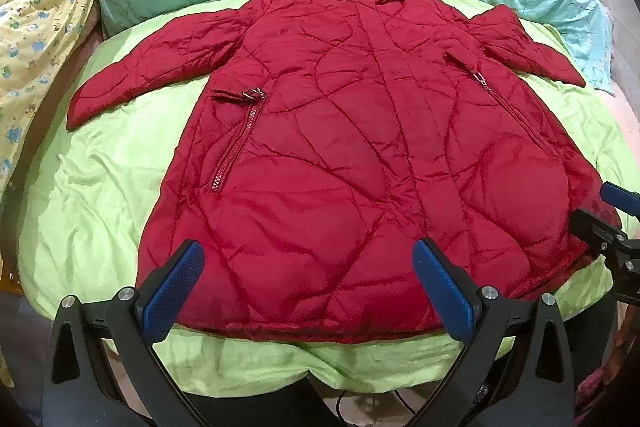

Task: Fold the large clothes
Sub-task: 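Position both grippers over the jacket hem, open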

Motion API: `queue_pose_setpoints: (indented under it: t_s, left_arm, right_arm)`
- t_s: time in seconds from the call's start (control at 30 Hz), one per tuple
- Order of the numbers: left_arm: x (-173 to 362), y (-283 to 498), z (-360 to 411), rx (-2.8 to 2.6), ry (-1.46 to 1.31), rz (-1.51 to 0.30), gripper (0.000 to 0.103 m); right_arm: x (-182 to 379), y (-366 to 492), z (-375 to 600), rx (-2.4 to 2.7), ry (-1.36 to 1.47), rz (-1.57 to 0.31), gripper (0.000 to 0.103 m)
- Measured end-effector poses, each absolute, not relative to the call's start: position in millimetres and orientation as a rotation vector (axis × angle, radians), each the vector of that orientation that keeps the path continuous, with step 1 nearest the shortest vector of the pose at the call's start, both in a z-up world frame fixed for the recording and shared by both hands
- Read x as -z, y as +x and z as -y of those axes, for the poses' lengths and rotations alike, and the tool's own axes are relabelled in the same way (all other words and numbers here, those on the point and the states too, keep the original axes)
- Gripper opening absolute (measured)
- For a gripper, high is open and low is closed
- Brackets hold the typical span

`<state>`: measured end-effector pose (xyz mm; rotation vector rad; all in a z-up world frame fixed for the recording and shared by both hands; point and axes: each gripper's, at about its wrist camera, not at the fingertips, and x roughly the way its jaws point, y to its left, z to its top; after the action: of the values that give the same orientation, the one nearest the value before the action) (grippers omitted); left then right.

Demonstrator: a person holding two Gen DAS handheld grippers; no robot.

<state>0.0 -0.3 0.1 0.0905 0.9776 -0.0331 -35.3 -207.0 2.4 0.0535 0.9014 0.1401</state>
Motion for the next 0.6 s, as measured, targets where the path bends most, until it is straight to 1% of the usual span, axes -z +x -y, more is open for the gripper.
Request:
queue_pose_setpoints:
  t_s: [0.6]
  left_arm:
    - [-0.5, 16.7, 2.2, 0.031, 0.104, -0.979, 0.103]
  right_arm:
    - [-3.8, -17.3, 219.3, -0.124, 0.059, -0.902, 0.099]
